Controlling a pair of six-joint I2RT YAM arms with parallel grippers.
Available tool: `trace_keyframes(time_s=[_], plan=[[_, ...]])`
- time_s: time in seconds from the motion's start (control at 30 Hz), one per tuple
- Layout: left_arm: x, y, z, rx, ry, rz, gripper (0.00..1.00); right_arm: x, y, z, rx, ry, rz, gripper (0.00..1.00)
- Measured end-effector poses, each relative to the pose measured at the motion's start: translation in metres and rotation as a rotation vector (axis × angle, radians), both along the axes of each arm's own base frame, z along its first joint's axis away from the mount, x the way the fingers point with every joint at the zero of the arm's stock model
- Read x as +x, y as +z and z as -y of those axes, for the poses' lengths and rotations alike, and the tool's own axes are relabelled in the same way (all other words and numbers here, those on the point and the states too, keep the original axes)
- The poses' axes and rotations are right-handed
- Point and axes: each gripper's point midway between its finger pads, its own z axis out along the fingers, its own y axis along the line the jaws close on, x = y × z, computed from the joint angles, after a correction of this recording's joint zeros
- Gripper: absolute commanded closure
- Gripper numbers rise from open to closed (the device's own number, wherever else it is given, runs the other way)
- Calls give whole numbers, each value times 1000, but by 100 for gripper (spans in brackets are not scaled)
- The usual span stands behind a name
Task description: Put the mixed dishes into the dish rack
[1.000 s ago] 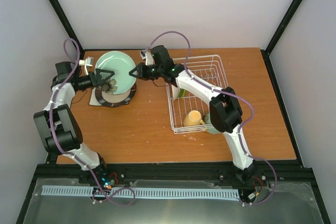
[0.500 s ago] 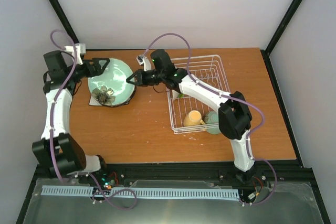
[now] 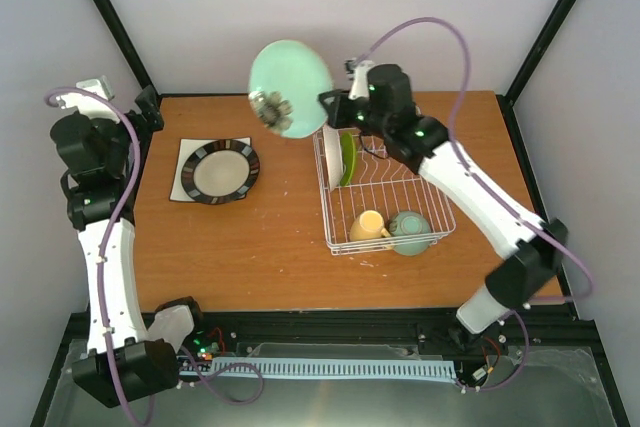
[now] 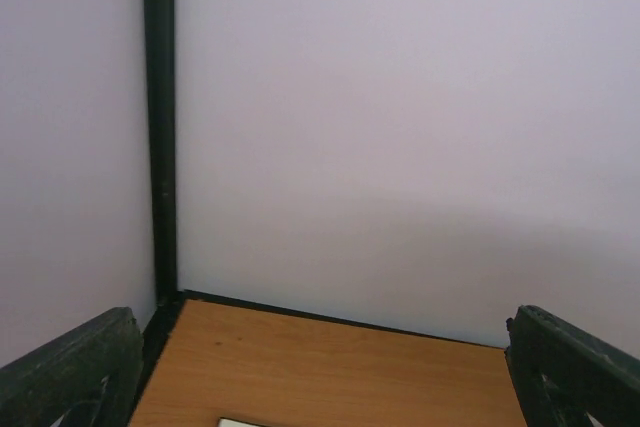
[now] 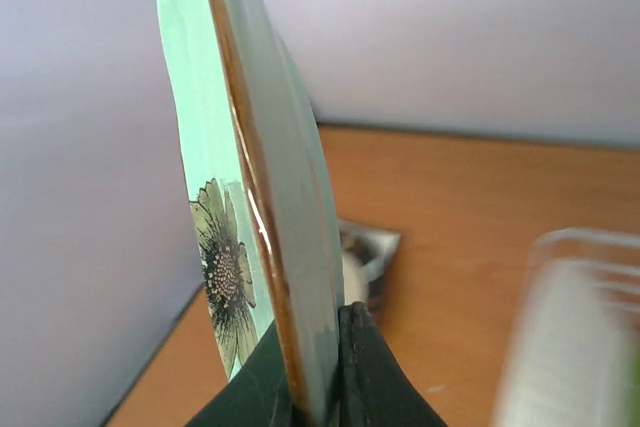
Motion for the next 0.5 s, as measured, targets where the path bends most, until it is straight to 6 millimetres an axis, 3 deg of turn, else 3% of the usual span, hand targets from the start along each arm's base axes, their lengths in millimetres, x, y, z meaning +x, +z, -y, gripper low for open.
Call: trace_keyframes(time_s=[0.1, 0.27, 0.4, 0.5], plan=[[0, -4, -11, 12, 63, -8, 0, -2, 32, 56, -80, -211, 137, 97], [6, -38, -20, -1, 103, -75, 0, -25, 64, 148, -206, -537, 287, 97], [13, -59, -24, -12, 109, -118, 0, -34, 64, 205, -338, -766, 314, 97], [15, -68, -25, -17, 110, -137, 0, -33, 40, 223, -441, -849, 287, 97]])
